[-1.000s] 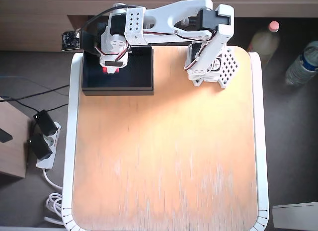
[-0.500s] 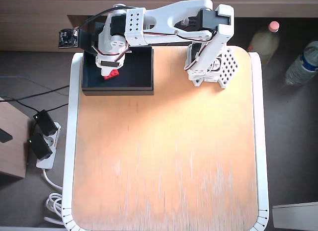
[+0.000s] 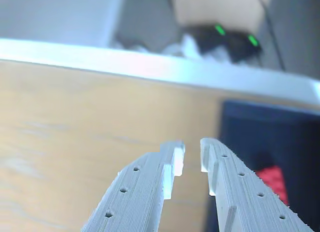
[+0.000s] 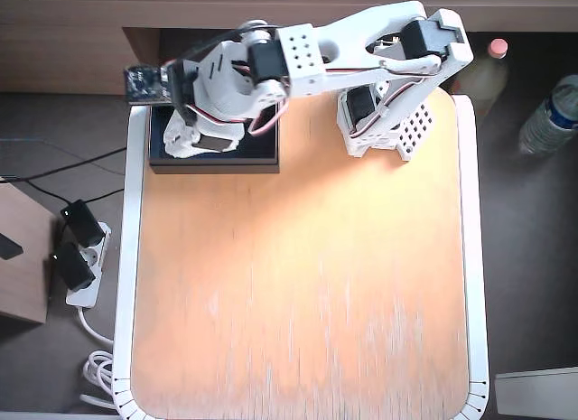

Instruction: Grasp a lego block and put it in the bin.

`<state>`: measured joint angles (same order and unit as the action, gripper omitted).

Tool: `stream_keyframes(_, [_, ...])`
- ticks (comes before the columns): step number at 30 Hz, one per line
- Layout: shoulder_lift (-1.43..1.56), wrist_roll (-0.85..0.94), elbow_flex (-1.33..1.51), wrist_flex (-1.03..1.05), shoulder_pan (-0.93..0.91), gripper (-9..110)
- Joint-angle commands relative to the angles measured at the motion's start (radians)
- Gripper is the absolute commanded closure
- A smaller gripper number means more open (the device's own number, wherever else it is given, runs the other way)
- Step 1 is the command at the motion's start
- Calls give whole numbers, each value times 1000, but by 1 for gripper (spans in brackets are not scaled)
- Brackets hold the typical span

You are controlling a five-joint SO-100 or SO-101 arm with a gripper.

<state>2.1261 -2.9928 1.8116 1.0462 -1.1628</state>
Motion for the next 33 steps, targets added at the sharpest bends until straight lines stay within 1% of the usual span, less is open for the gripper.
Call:
stream_keyframes(1, [158,8,-117,11,121,101])
stream_keyframes(7, [296,52,-115,60,397,101])
stream_keyframes(12, [387,61,-106,158,623,101])
stream_keyframes(15, [482,26,3,156,749,101])
stream_keyframes(21, [692,-43,318,152,985,101])
stream_keyframes(24, [764,-58,476,124,1058,101])
stream_keyframes(28, [825,-87,673,51,1104,101])
stream_keyframes(33, [919,-91,844,28,1160,101])
